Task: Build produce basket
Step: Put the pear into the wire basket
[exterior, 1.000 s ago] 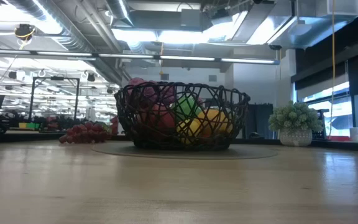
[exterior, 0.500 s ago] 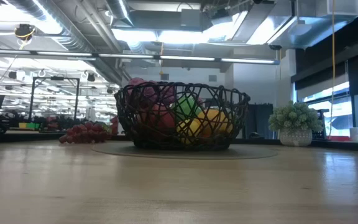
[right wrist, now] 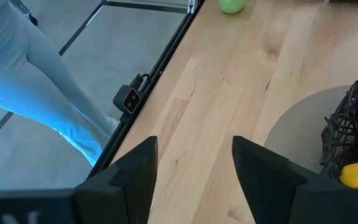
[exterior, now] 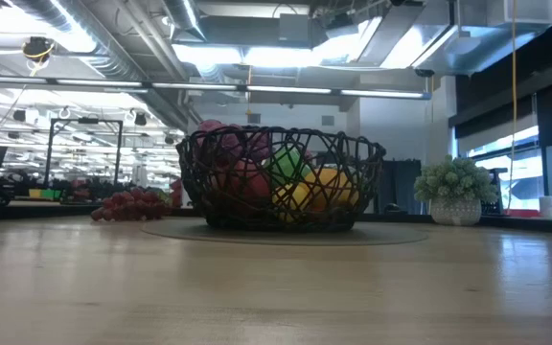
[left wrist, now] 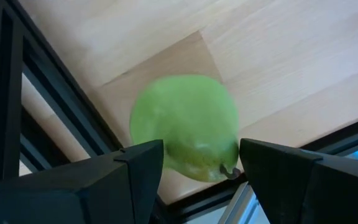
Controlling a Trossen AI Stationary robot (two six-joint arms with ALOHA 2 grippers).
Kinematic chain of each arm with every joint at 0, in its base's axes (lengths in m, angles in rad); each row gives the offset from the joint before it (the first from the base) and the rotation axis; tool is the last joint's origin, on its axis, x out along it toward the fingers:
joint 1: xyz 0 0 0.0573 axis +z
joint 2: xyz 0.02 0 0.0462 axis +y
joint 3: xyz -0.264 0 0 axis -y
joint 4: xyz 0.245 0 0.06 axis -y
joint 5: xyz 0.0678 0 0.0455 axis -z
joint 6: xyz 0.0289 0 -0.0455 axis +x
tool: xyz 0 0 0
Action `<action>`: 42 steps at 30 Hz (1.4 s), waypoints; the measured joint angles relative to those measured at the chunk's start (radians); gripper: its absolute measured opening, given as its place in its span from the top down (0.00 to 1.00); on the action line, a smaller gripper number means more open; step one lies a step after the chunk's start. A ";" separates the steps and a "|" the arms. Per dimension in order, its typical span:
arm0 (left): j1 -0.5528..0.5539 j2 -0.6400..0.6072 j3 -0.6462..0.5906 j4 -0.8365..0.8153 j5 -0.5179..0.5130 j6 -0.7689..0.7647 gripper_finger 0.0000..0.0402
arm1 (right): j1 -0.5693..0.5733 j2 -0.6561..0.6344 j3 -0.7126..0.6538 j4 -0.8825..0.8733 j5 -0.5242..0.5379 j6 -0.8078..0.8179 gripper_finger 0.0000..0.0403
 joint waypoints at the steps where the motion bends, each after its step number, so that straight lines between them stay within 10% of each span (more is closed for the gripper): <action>1: 0.000 0.000 0.000 0.000 0.000 0.000 0.49 | 0.000 0.000 0.000 0.000 0.000 0.000 0.49; 42: 0.011 0.040 0.000 0.002 0.052 0.030 0.49 | 0.000 0.000 0.000 0.002 0.000 0.000 0.49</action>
